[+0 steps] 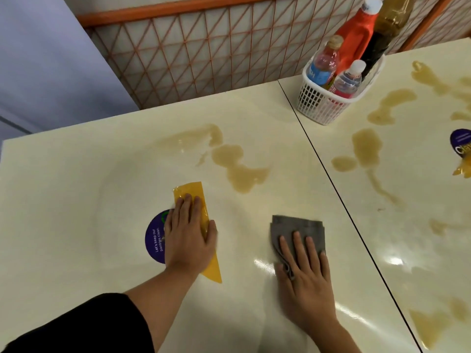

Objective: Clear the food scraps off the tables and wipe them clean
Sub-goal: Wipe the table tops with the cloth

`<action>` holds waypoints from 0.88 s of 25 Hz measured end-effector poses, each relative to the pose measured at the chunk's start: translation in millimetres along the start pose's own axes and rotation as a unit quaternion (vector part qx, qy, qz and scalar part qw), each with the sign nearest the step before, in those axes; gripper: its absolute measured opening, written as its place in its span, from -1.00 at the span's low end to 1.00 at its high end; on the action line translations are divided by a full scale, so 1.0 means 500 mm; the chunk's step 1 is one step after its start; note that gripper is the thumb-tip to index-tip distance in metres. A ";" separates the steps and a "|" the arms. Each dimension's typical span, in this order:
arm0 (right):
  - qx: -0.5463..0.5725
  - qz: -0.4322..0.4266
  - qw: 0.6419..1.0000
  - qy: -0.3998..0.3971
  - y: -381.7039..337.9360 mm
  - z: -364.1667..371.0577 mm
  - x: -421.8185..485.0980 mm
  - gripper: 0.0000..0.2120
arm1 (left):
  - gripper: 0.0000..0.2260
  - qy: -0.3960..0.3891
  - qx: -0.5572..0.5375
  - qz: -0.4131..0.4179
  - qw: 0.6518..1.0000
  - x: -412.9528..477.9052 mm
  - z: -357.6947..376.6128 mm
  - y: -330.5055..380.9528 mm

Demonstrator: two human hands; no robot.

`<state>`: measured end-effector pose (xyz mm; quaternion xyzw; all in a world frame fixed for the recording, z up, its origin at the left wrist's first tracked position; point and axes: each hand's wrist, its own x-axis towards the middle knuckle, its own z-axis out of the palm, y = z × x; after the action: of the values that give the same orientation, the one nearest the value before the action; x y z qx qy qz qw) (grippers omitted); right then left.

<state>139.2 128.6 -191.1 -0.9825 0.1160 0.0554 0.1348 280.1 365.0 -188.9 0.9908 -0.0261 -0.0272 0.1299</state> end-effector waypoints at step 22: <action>-0.029 -0.103 0.994 -0.008 -0.123 0.043 0.046 -0.44 | -0.42 -0.009 -0.010 0.008 1.000 0.004 0.000 -0.003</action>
<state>174.6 187.5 -199.3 -0.9922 0.0115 0.0525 0.1122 282.4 366.5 -189.2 0.9889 -0.0345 -0.0352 0.1399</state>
